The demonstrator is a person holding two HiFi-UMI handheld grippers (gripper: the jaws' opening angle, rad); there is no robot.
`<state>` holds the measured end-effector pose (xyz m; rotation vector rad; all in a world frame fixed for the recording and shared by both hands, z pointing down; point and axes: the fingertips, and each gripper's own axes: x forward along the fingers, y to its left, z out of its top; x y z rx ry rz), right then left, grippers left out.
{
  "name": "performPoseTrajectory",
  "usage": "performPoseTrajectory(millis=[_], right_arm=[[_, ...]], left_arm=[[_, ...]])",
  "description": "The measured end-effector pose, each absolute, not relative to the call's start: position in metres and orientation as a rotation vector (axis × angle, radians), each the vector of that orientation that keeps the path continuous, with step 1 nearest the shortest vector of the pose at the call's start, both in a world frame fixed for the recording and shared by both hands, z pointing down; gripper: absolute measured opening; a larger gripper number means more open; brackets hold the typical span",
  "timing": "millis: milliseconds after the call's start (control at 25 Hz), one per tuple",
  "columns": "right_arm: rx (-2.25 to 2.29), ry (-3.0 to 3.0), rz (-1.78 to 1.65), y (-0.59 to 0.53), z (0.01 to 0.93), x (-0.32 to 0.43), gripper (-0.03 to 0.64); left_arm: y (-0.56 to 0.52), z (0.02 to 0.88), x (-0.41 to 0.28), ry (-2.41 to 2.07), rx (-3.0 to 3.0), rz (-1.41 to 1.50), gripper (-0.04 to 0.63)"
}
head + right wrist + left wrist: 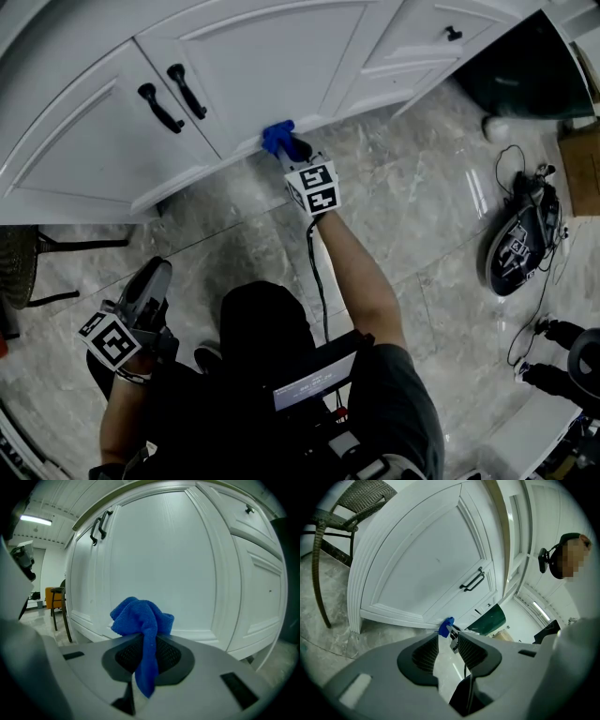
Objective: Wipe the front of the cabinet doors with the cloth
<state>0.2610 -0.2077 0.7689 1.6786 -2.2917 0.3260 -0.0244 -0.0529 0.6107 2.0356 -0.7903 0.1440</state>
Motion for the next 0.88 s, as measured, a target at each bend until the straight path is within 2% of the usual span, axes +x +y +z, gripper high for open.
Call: performPoseTrajectory(millis=[880], right_arm=[[1.978,-2.069,0.455,-0.209,0.773,0.409,0.057]], left_arm=[[-0.062,0.603,-0.020,-0.802,2.015,0.113,0.132]])
